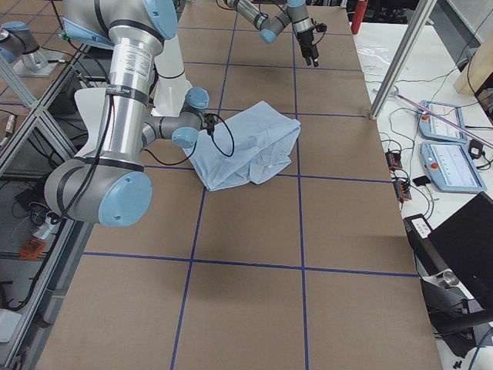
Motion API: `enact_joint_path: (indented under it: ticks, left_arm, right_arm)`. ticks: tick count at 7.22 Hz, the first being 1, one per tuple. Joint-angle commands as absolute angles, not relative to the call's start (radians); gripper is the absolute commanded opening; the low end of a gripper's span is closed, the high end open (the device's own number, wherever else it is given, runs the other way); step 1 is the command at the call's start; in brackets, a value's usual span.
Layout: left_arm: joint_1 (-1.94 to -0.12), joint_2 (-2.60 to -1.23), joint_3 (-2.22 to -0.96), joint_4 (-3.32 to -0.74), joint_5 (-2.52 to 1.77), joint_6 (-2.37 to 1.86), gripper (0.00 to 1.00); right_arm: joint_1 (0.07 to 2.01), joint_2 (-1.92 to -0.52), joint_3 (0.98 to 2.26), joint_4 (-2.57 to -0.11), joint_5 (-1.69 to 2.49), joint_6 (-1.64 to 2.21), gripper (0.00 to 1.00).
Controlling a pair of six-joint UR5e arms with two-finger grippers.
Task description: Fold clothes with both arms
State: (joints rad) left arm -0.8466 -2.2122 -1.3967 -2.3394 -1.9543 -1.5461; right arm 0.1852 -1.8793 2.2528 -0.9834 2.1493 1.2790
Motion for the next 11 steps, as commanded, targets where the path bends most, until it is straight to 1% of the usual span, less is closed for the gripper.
enact_joint_path:
  ticks: [1, 2, 3, 5, 6, 7, 9, 10, 11]
  left_arm:
    - [-0.83, -2.189, -1.434, -2.338, -1.956, -1.552, 1.0]
    - [-0.801, -2.191, -1.434, -2.336, -1.959, -1.554, 1.0]
    - [-0.746, -2.187, -1.44, -2.327, -1.957, -1.558, 1.0]
    - [-0.639, -2.204, -1.518, -2.174, -1.953, -1.688, 0.99]
    - [-0.611, -2.213, -1.558, -2.099, -1.951, -1.71, 0.99]
    - [-0.583, -2.233, -1.566, -2.033, -1.931, -1.71, 0.99]
    - [-0.49, -2.247, -1.542, -1.985, -1.849, -1.71, 0.98]
    - [-0.485, -2.25, -1.525, -1.983, -1.848, -1.71, 0.95]
    - [-0.476, -2.247, -1.525, -1.983, -1.848, -1.71, 0.91]
  right_arm:
    - [0.094, -1.882, 2.267, -0.983, 2.135, 1.305, 0.99]
    - [0.156, -1.867, 2.266, -0.983, 2.106, 1.305, 1.0]
    - [0.26, -1.792, 2.257, -0.983, 2.094, 1.305, 1.0]
    - [0.493, -1.741, 2.26, -0.983, 2.102, 1.304, 1.0]
    - [0.558, -1.708, 2.258, -0.982, 2.099, 1.305, 1.0]
    - [0.625, -1.701, 2.255, -0.982, 2.103, 1.304, 1.0]
    - [0.663, -1.695, 2.253, -0.982, 2.095, 1.304, 1.0]
    - [0.661, -1.694, 2.253, -0.982, 2.094, 1.305, 1.0]
    - [0.663, -1.695, 2.25, -0.982, 2.092, 1.305, 1.0]
